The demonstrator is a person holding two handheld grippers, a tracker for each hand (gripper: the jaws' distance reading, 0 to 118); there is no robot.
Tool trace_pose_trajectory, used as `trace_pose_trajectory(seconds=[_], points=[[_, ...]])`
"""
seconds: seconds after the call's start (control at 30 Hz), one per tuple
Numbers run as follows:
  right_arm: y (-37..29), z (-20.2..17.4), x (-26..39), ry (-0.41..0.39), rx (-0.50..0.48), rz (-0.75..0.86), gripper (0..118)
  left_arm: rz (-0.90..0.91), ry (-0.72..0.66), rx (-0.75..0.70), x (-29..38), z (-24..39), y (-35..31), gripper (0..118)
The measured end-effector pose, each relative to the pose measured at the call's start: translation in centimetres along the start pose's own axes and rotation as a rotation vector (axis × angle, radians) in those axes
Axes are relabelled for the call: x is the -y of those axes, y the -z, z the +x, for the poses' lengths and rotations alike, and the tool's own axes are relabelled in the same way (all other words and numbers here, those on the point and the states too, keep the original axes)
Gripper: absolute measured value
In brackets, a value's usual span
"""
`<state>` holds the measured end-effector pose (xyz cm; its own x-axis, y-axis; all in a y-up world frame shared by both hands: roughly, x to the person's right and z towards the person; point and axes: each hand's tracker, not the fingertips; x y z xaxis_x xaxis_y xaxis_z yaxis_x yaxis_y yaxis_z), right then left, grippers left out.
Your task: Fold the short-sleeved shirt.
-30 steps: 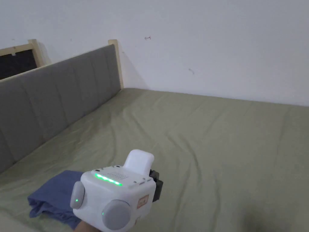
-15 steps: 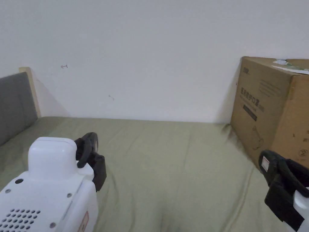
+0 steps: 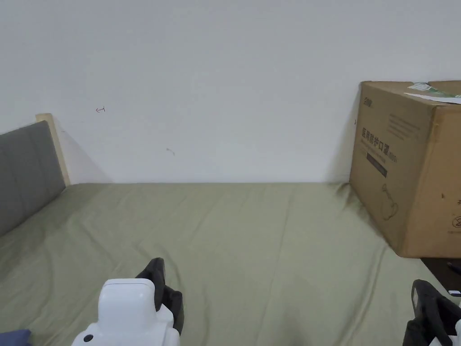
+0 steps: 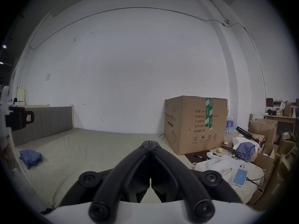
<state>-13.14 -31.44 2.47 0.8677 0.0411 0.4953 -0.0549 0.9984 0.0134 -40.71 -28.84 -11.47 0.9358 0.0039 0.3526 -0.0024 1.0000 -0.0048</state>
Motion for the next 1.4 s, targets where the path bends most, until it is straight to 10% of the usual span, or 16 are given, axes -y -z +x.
trace_pose_trajectory(seconds=[0.57, 0.67, 0.73, 0.87, 1.4], points=[[-0.3, 0.5, -1.3, -0.014, -0.017, -0.002, 2, 0.005, 0.039, 0.013, -0.3, 1.2, -0.6, 0], [-0.2, 0.6, -1.6, -0.022, -0.023, 0.002, 36, 0.030, 0.023, 0.014, -0.7, 1.1, -0.8, 44], [-0.2, 0.5, -1.7, -0.040, -0.017, 0.009, 89, 0.012, -0.004, 0.046, -1.2, 0.9, -0.6, 90], [-0.2, 0.4, -1.7, -0.061, 0.003, 0.008, 118, 0.013, -0.015, 0.051, -1.5, 0.8, -0.6, 117], [0.8, -0.5, -2.0, -0.103, -0.004, 0.014, 118, -0.002, 0.029, 0.047, -4.4, 0.6, 0.6, 118]])
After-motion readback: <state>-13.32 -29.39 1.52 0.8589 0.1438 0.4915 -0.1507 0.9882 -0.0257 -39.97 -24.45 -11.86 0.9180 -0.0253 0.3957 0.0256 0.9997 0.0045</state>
